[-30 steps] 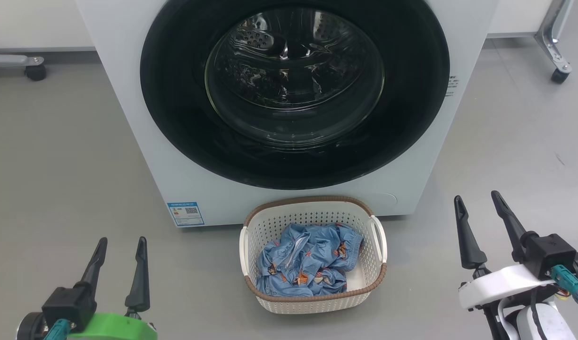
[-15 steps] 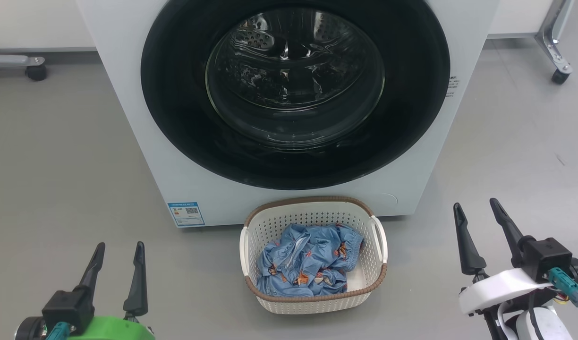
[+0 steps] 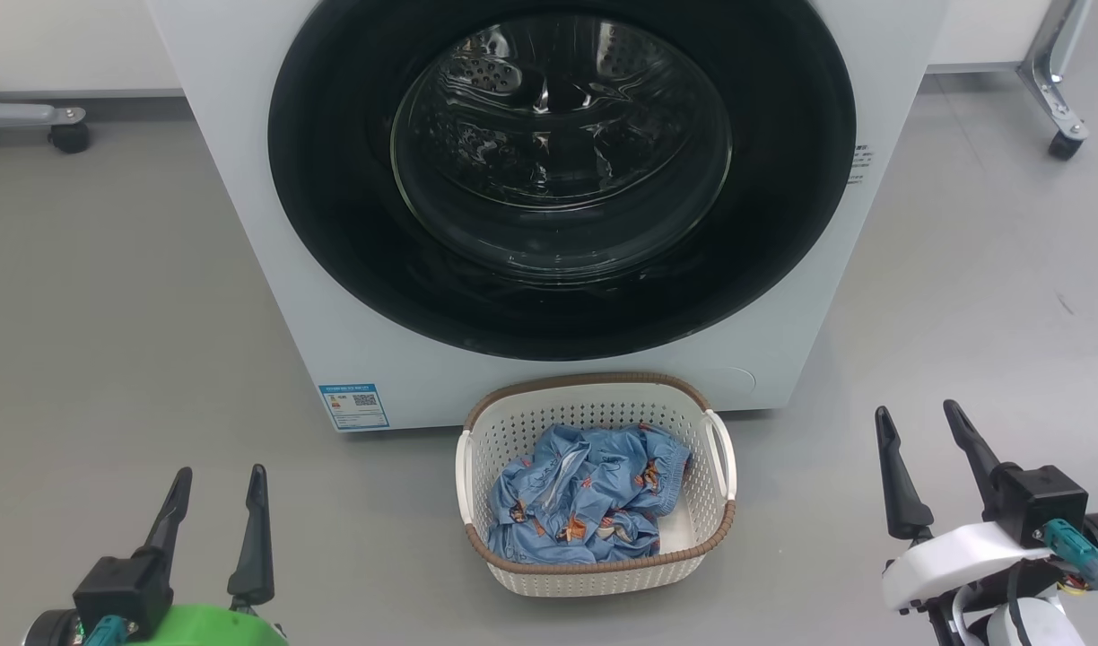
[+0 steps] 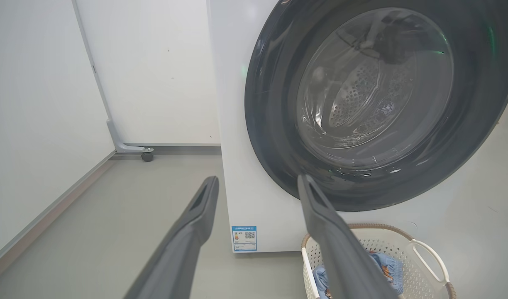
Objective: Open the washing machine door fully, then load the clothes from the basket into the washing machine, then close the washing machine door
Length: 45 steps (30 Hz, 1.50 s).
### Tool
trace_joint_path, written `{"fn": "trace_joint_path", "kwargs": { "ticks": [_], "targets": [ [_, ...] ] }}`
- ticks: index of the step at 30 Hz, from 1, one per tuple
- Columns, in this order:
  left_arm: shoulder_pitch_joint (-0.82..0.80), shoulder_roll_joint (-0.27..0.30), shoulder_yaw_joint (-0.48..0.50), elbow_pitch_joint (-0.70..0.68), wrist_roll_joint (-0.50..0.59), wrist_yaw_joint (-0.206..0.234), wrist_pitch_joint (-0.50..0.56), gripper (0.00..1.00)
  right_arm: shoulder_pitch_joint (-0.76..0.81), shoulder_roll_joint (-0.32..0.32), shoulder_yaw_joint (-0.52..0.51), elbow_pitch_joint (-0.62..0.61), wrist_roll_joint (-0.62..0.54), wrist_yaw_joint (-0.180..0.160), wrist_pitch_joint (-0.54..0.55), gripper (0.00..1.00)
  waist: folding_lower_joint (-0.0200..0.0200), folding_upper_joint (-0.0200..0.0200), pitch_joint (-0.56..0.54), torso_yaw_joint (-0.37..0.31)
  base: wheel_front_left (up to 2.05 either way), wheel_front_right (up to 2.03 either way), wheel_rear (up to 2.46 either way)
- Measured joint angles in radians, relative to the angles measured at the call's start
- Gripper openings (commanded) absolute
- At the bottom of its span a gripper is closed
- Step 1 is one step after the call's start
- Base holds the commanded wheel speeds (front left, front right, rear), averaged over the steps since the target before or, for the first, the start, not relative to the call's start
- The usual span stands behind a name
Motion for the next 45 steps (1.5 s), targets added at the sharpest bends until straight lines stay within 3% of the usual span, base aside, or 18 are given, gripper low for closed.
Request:
{"fn": "trace_joint_path", "kwargs": {
  "ticks": [24, 45],
  "targets": [
    [0.000, -0.020, 0.021, 0.012, -0.008, 0.000, 0.000, 1.00, 0.003, 0.007, -0.007, 0.034, 0.000, -0.007, 0.000, 1.00, 0.0000, 0.0000, 0.001, -0.002, 0.08, 0.08, -0.16],
    [0.000, -0.021, 0.023, 0.008, -0.009, 0.000, 0.000, 1.00, 0.003, 0.011, -0.012, 0.042, 0.000, -0.006, 0.000, 1.00, 0.0000, 0.0000, 0.007, -0.002, 0.56, 0.55, -1.11]
  ]
}}
